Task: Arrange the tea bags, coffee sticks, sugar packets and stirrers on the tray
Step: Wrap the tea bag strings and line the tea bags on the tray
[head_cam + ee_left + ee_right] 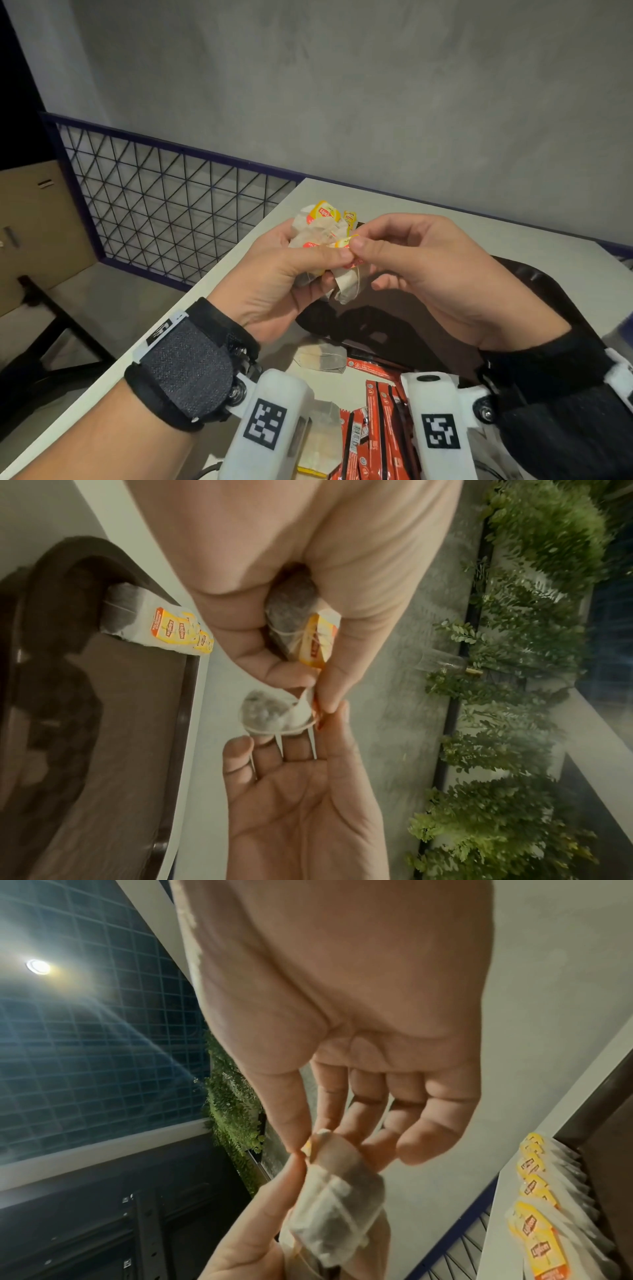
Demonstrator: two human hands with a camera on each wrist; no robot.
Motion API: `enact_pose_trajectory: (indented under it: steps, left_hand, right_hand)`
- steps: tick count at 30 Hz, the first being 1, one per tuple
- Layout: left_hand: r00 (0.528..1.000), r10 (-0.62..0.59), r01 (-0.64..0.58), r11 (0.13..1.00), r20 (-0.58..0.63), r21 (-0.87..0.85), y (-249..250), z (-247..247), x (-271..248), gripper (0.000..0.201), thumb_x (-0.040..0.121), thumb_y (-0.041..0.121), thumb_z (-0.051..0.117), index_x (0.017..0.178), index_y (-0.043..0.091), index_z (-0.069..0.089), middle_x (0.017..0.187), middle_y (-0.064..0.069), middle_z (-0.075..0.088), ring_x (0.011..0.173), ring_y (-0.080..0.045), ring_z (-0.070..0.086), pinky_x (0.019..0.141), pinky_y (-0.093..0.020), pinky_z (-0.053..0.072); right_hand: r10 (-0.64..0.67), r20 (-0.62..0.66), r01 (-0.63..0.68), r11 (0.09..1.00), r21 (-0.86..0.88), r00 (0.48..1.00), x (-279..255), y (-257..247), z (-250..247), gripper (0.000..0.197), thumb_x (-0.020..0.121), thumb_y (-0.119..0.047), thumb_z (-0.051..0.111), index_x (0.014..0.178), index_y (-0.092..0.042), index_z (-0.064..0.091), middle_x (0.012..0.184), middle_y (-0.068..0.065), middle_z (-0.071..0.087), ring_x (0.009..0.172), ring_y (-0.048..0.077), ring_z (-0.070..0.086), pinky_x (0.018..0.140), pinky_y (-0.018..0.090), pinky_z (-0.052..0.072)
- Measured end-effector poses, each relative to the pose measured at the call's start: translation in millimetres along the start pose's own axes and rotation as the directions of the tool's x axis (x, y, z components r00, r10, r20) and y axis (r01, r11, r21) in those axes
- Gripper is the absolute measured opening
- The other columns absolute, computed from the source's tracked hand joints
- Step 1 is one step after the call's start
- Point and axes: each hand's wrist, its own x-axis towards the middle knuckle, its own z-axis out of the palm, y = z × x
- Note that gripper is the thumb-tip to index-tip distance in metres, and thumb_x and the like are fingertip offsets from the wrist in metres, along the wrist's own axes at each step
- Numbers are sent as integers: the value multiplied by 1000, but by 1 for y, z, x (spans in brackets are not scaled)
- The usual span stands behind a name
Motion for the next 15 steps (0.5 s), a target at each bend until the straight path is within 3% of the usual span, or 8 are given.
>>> enact_pose_trajectory:
  steps: [1, 2, 3, 5, 6, 11, 15]
  left_hand:
    - [1000, -6, 6, 1000, -1, 9, -1, 0, 0, 57, 69, -8, 80, 122, 4, 63, 107, -15, 73, 99, -30, 68, 92, -38, 53]
    - [1000, -10, 10, 1000, -1, 9, -2, 0, 0, 54, 69, -8, 80, 119, 4, 65, 107, -15, 73, 101, -30, 67, 97, -42, 50]
    - [1000, -12, 12, 1000, 1, 2, -1, 1, -1, 51, 69, -6, 80, 117, 6, 65, 106, -14, 73, 98, -27, 68, 92, -39, 53]
    - [1000, -15, 15, 999, 3, -46, 1, 2, 0, 47, 68, 1, 77, 113, 8, 65, 103, -11, 73, 84, -17, 70, 64, -22, 56]
    - [1000, -17, 17, 997, -1, -77, 2, 3, 0, 46, 68, 2, 76, 112, 8, 65, 101, -10, 73, 80, -15, 69, 56, -18, 53]
    - [999, 1, -6, 993, -42, -119, 5, 4, -1, 37, 66, -1, 72, 101, 7, 64, 88, -7, 74, 72, -14, 71, 50, -16, 51]
    - [999, 13, -18, 993, -46, -115, 5, 3, 0, 37, 65, -1, 72, 99, 7, 64, 88, -8, 74, 74, -15, 70, 51, -16, 51]
  right_hand:
    - [-2, 5, 2, 1000, 7, 1000, 0, 0, -1, 11, 88, -22, 75, 91, -11, 77, 89, 10, 74, 83, 21, 62, 74, 35, 47]
    - [-2, 5, 2, 1000, 13, 1000, 0, 0, -2, 9, 87, -18, 75, 91, -9, 77, 88, 12, 73, 82, 21, 62, 72, 35, 47]
    - [-2, -1, 2, 1000, 18, 1000, -1, -1, -3, 9, 87, -16, 75, 91, -8, 76, 88, 14, 73, 81, 22, 62, 70, 34, 48]
    - [-5, -20, 6, 1000, 24, 1000, -1, -2, -4, 10, 87, -13, 75, 93, -5, 75, 90, 20, 74, 80, 24, 62, 69, 35, 48]
    - [-6, -31, 7, 1000, 25, 1000, -1, -3, -5, 12, 86, -13, 75, 94, -3, 75, 93, 22, 74, 80, 25, 62, 69, 35, 47]
    - [-6, -57, 7, 1000, 19, 998, -1, -2, -3, 11, 85, -14, 76, 92, -6, 75, 94, 21, 75, 79, 25, 63, 66, 34, 48]
    - [-16, -55, 17, 1000, 3, 998, 0, 0, -1, 8, 85, -14, 77, 90, -8, 75, 91, 18, 76, 78, 25, 64, 66, 34, 47]
